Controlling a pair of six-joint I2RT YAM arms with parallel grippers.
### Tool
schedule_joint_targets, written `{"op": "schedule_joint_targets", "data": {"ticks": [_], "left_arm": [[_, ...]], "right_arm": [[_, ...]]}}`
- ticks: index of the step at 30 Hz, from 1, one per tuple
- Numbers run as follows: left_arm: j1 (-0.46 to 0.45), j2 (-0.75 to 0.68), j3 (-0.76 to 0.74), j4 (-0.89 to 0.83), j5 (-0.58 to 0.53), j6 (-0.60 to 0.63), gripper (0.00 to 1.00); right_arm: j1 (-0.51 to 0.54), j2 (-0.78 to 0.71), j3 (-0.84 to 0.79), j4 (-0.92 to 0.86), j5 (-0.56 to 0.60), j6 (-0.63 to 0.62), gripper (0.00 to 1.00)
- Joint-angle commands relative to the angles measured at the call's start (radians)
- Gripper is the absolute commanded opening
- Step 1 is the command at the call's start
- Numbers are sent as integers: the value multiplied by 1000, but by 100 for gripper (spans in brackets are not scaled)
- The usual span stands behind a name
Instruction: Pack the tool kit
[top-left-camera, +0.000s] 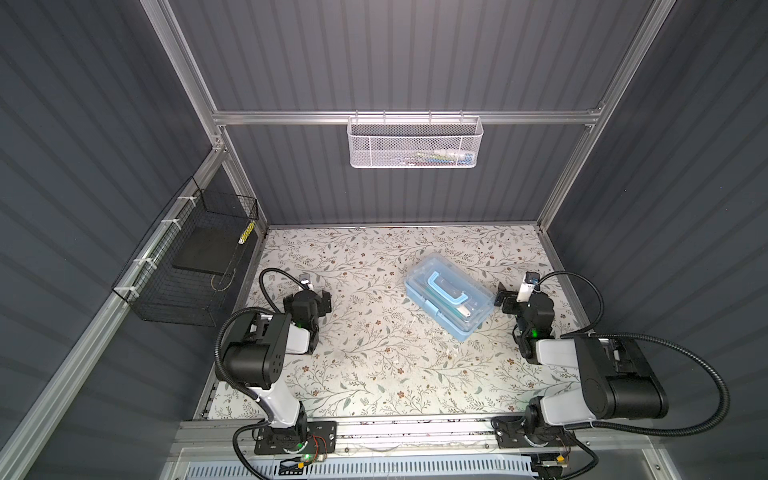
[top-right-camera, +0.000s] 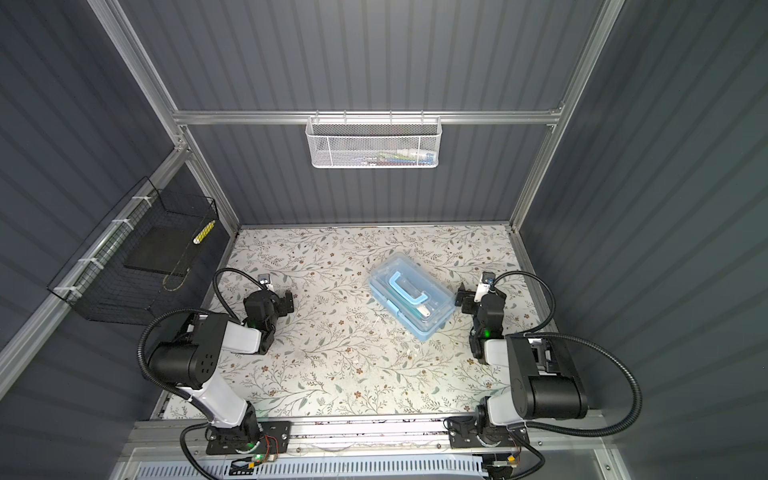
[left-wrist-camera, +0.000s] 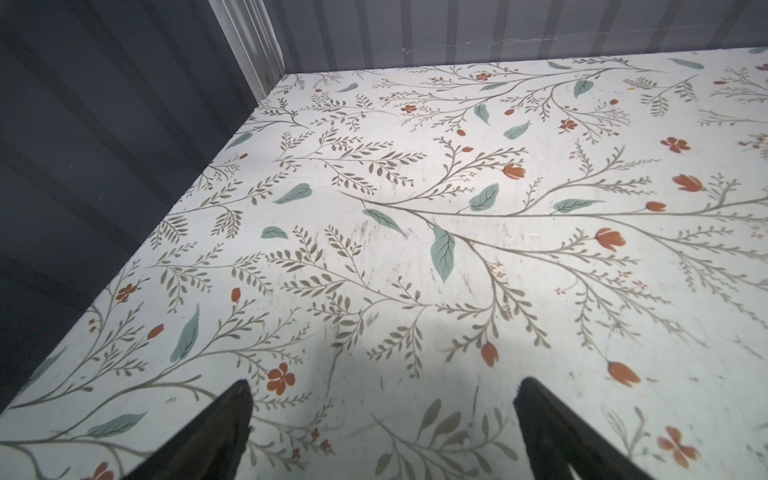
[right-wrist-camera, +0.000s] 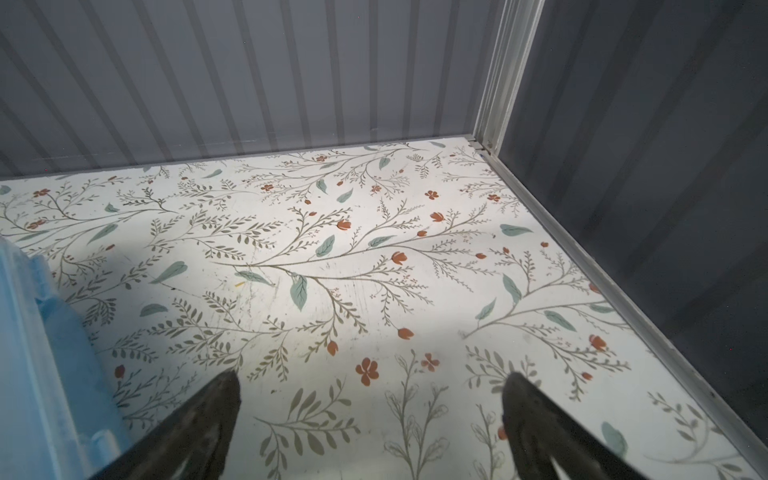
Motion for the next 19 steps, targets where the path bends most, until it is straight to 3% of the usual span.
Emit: {"op": "schedule_joint_targets", "data": {"ticks": [1,19], "left_arm": [[10,5,17,16,31,-19,100],[10,6,13,27,23,-18,100]], "right_arm": [[-8,-3,10,8,-14,13,99],[-6,-5,2,17,-11,13,99]]}}
